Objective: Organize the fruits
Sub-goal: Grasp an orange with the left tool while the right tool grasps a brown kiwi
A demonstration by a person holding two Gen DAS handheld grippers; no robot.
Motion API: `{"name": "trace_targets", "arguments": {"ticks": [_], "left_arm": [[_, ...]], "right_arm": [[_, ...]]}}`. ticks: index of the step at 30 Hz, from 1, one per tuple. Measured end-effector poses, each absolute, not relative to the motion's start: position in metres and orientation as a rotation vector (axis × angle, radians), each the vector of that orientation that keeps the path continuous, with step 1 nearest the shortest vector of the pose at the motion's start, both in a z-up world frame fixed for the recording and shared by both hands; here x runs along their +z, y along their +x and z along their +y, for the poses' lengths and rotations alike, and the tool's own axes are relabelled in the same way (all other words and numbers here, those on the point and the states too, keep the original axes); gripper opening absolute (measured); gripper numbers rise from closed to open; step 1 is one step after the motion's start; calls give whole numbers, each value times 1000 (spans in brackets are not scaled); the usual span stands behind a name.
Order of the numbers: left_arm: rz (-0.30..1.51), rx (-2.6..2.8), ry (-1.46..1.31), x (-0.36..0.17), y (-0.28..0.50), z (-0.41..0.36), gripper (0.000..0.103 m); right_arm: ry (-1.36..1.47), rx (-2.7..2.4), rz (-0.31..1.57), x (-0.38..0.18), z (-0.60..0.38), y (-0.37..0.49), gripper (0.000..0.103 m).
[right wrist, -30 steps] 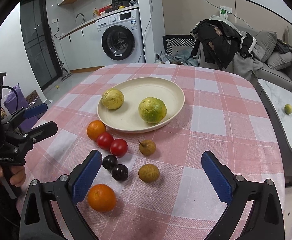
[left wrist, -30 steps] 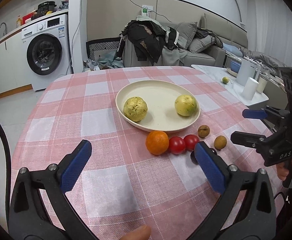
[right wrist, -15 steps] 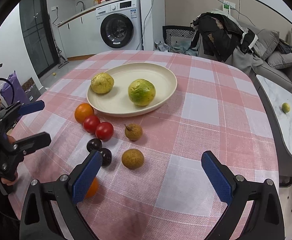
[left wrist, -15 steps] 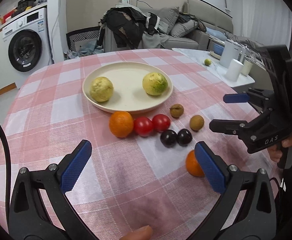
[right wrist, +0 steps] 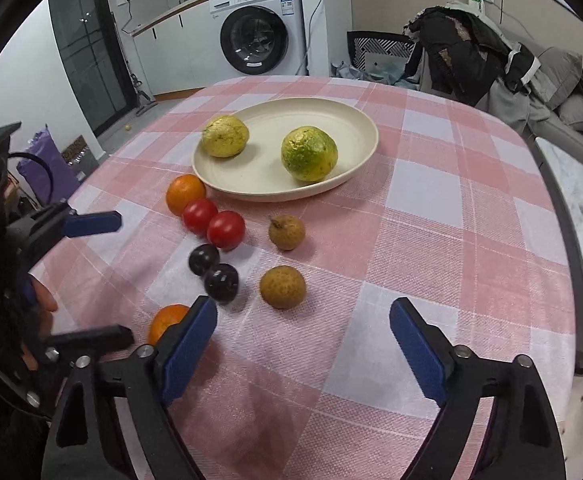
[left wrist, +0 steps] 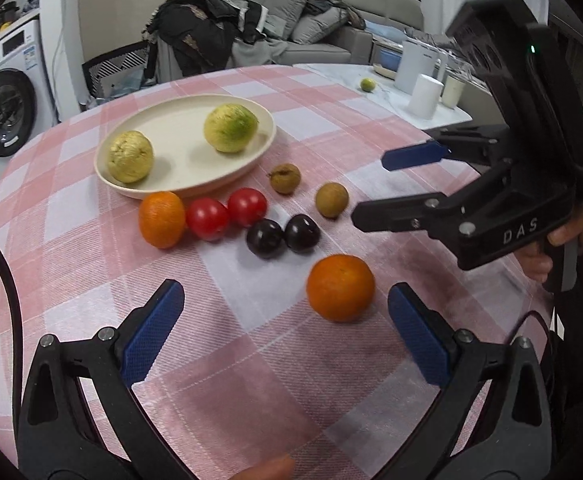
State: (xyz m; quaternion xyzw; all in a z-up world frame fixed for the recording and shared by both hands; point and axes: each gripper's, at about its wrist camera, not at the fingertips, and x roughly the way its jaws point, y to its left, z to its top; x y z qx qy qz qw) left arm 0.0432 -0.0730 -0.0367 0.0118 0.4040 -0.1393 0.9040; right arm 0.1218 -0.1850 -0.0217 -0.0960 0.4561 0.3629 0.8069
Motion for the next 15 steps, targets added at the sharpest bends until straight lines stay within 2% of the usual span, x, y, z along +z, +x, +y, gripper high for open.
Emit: {"name": "trace_targets", "arguments": {"ticks": [5,7,12,15], "left_arm": [[889,-307,29,-47,48,-82,87],[902,-320,21,-51,49,-83,78],[913,-339,7,-56,51,-88,74],[911,-346,17,-56,51,-93,70]], "right_arm": [[-204,792,985,-23,-183,120,87],[-209,795,990,-25,-181,120,83],[-207,795,996,-29,-179,120,73],[-206,792,995,-30,-179,121,73]]}}
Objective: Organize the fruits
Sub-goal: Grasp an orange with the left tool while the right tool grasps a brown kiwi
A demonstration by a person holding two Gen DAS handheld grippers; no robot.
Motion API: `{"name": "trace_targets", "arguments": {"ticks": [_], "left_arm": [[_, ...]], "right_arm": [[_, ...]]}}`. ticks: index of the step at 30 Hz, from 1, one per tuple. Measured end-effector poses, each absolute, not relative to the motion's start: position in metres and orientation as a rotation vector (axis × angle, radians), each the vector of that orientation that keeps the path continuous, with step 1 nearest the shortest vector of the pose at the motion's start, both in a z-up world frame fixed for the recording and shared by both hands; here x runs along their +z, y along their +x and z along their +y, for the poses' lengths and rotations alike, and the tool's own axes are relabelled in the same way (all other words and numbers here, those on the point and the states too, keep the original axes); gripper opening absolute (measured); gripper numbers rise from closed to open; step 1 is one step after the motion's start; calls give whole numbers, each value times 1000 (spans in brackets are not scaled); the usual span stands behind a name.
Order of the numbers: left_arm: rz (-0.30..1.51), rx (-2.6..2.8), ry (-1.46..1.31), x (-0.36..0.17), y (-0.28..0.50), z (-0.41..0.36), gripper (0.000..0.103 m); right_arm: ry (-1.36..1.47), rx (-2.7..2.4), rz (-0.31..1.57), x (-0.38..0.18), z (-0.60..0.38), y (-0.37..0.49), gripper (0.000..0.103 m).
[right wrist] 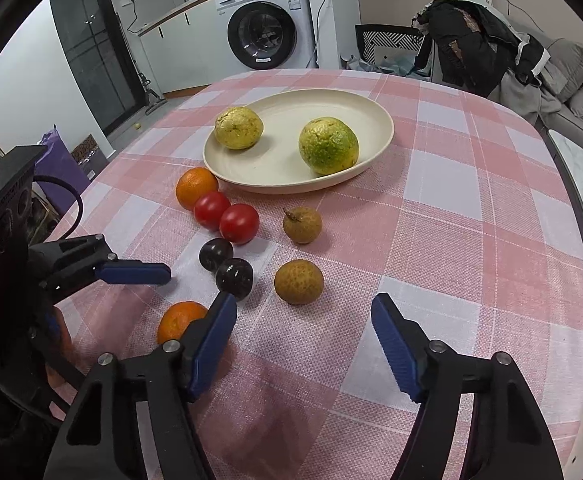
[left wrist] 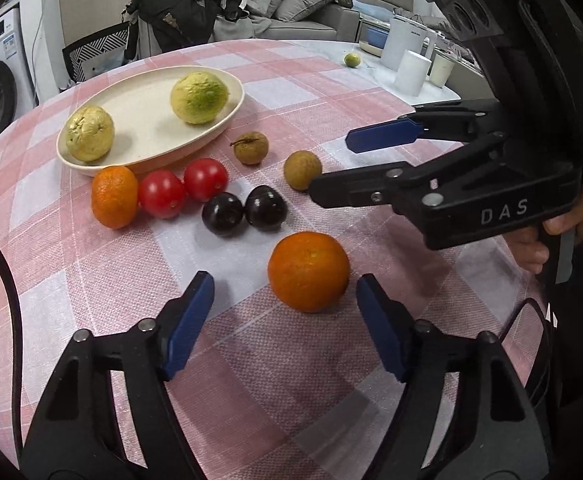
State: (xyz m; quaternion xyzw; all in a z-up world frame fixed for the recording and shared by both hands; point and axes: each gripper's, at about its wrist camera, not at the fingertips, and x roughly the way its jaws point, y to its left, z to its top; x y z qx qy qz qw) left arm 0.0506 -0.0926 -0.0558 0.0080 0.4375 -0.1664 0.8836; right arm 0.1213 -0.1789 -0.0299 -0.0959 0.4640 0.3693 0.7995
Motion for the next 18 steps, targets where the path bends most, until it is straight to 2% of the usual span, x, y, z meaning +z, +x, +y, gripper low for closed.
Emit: {"name": "trace_targets", "arguments": {"ticks": [2,4,5,6,9,18], "left_arm": [[907,-348,20,-55,50,-96,65],[900,-351,31,-55,49,-98,50],[899,-364,26,-55,49,-98,46],[900,-386,15,-54,49,-98,37],[890,-398,15,-53,48,-98,37],[840,-364,-12,-42,46,-80,36]], "right_arm": [[-201,793,994,-30,-179,122,73],[-203,792,990,-30,-179,121,73],[-207,792,987,-30,-178,121,72],[-209,792,984,-30,-178,121,71],[-201,789,980,-29,-177,121,62],[-200,801,993,-36,-170,122,52]]}}
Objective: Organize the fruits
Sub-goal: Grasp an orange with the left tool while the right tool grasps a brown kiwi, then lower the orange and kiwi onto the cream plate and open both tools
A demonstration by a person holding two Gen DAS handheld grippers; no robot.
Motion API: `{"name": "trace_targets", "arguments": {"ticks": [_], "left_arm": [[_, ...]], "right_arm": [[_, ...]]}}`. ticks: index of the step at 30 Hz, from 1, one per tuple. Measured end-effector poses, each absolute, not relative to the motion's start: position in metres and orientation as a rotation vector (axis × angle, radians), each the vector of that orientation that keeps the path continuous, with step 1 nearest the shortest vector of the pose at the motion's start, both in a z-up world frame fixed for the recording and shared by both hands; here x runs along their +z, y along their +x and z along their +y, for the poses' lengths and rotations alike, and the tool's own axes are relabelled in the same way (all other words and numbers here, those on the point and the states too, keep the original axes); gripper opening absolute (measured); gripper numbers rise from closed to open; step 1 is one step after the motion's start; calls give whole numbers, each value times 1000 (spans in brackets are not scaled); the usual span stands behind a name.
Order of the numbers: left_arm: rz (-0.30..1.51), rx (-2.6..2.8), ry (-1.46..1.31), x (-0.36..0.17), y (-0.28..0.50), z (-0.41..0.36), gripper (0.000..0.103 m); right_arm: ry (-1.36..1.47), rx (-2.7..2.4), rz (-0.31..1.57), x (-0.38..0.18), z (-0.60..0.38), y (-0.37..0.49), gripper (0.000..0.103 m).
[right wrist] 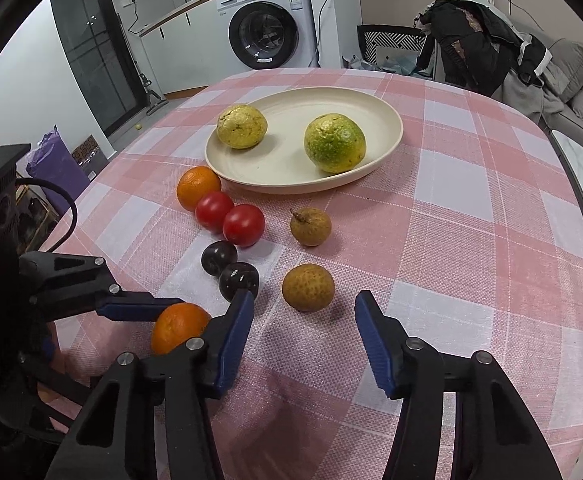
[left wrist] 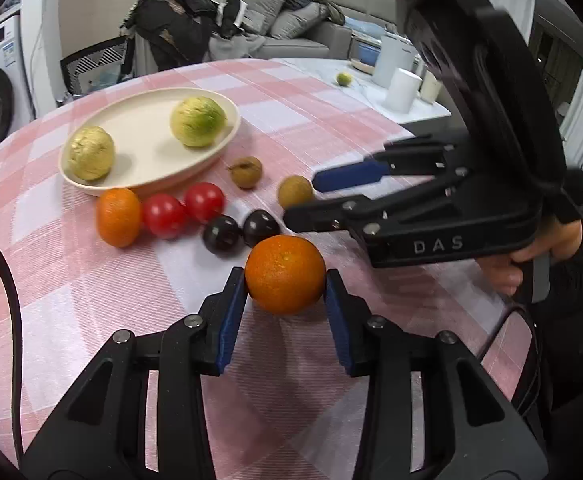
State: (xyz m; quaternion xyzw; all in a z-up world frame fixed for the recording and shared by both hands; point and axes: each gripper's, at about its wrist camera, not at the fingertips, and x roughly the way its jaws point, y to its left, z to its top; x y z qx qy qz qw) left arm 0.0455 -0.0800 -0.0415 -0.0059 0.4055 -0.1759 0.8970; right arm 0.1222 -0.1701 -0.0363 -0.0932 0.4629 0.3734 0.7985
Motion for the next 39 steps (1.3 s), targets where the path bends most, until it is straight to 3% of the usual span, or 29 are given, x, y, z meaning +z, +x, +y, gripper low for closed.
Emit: {"name": "trace_targets", "arguments": {"ticks": [17,39], "left_arm": [[800,-263,-84,-30,48,-45,36],[727,-84,-141,-13,64,11,36]], "right_arm": [[-210,760,991,-45,-163,125,30],[-120,770,836,-5,-175,120,29]]}}
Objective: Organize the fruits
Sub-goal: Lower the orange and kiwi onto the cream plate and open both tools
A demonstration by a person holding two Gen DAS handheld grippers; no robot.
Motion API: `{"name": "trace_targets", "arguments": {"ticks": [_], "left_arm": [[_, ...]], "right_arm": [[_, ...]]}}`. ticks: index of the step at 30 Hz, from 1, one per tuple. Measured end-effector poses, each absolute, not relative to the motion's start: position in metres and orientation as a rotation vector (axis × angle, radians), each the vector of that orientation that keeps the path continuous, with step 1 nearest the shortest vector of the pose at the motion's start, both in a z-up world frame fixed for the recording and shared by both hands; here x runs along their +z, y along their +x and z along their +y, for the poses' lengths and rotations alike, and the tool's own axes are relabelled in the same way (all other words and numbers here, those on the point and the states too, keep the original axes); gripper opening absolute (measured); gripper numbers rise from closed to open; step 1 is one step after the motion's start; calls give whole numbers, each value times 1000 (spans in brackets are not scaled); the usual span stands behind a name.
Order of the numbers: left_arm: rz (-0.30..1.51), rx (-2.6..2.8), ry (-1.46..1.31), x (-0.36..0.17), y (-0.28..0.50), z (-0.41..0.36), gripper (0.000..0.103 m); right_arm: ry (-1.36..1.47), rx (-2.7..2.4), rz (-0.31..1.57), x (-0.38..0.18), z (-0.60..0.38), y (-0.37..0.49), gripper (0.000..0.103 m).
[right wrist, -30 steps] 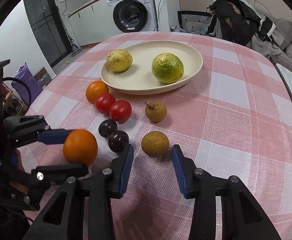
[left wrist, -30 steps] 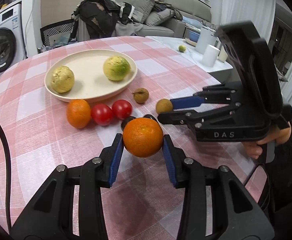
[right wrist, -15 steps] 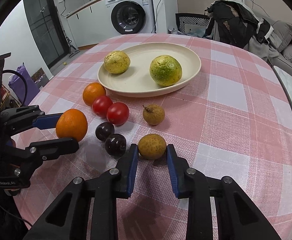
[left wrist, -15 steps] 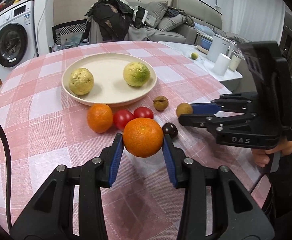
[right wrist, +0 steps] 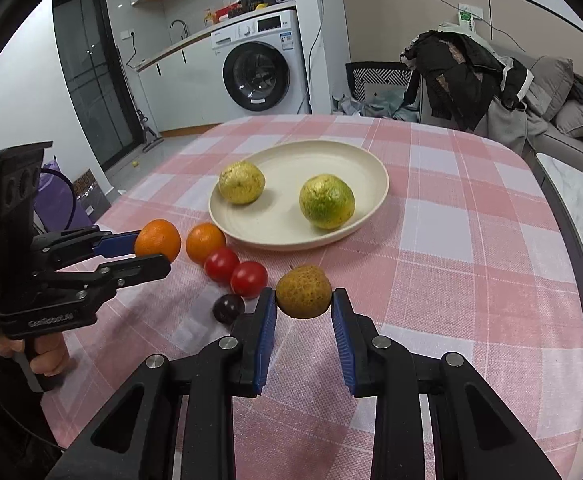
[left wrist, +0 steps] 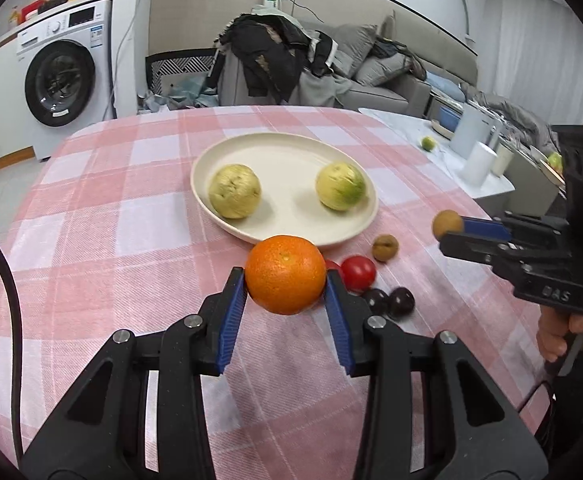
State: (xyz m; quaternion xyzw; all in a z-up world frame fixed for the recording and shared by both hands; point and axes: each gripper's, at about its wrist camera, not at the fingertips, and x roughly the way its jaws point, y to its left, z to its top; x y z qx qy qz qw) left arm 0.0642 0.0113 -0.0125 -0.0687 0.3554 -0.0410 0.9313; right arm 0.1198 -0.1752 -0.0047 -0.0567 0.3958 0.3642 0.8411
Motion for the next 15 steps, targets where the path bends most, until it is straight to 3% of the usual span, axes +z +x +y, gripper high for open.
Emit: {"name": "trace_targets", "arguments": {"ticks": [15], "left_arm": [[710,-47,-129,1,103,26,36]], "right_arm": [[-102,841,811,9,-152,132,29]]}}
